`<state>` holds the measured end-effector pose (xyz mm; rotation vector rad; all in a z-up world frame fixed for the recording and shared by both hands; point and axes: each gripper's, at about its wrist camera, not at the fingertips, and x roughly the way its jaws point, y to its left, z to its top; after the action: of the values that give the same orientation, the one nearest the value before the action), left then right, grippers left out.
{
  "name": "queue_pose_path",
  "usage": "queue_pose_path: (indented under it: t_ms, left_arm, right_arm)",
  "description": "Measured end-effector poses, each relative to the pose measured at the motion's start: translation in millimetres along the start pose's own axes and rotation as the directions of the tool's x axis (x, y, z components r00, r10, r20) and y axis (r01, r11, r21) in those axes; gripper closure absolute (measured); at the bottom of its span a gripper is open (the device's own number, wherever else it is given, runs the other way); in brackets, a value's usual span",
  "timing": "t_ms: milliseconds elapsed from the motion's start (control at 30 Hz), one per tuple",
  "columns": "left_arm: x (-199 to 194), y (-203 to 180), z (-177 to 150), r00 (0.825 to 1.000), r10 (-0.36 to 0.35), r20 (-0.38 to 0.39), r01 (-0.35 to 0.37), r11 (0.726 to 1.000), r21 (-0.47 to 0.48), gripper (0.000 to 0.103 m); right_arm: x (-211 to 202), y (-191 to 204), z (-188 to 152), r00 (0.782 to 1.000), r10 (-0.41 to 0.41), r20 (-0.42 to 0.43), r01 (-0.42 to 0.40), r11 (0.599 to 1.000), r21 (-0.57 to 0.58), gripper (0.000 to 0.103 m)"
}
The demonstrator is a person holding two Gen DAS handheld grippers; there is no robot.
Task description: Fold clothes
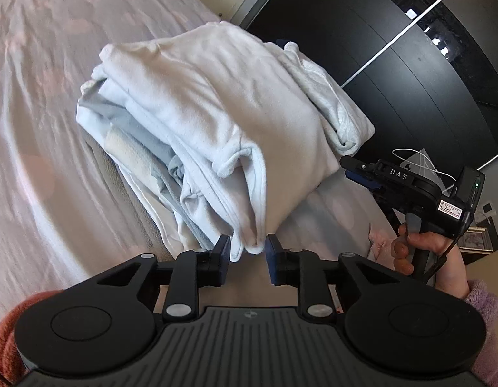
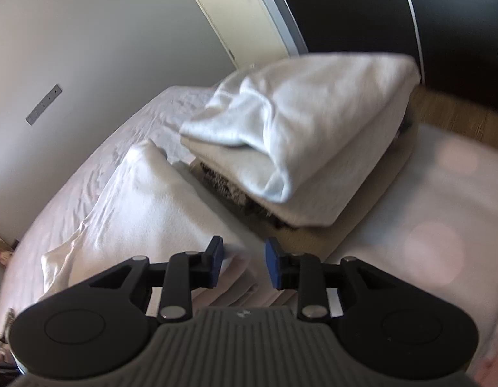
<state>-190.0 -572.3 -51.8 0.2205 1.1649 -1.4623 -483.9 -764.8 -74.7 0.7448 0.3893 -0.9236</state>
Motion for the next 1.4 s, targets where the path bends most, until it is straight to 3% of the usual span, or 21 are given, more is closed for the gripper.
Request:
queue_pose_path:
  t_ms: [200,300,433,600,900,1133,1233,1300,1400]
  left_arm:
    - [-22,-13,40,0.990,0.016,0.139,-0.030,0.994,0.103,0.083]
    - [-1,-15,59,0.991,0.036,0.133,-0.051,0.992,0.117,0.083]
    - [24,-3,59,0.994,0.074,0.079,-0.084,0.988,0.129,0.087]
    - [39,13,50,0.991,0.127,0.049,-0.134,0.976,0.173,0.096]
    - [50,29,40,0.993,0.108,0.045,-0.116,0.965,0.233,0.096]
    - [38,21,41,0.993,0.106,0.054,-0.115,0.968,0.223,0.096]
    - [25,14,39,0.993,0.097,0.069,-0.111,0.966,0.234,0.095]
    - [14,8,38,0.990,0.110,0.087,-0.129,0.959,0.252,0.095]
    - [-4,-1,35,0.981,0.141,0.131,-0.173,0.943,0.284,0.085]
  right_arm:
    - [-2,38,18,0.995,0.078,0.054,-0.068,0.984,-0.164,0.083]
    - [12,64,25,0.993,0.101,0.054,-0.085,0.966,-0.245,0.084]
    - [38,88,29,0.995,0.101,0.021,-0.090,0.952,-0.292,0.090]
    - [69,82,26,0.999,0.038,-0.035,-0.046,0.963,-0.267,0.103]
    - [93,44,28,0.990,0.113,-0.085,-0.117,0.992,-0.044,0.103]
    - [78,68,30,0.995,0.048,-0.083,-0.056,0.993,-0.099,0.103]
    - [58,89,25,0.999,0.015,-0.050,-0.024,0.982,-0.188,0.092]
    - [40,101,20,1.000,0.004,-0.018,-0.008,0.971,-0.240,0.079]
    - [13,116,14,1.000,0.012,0.028,-0.004,0.960,-0.281,0.061]
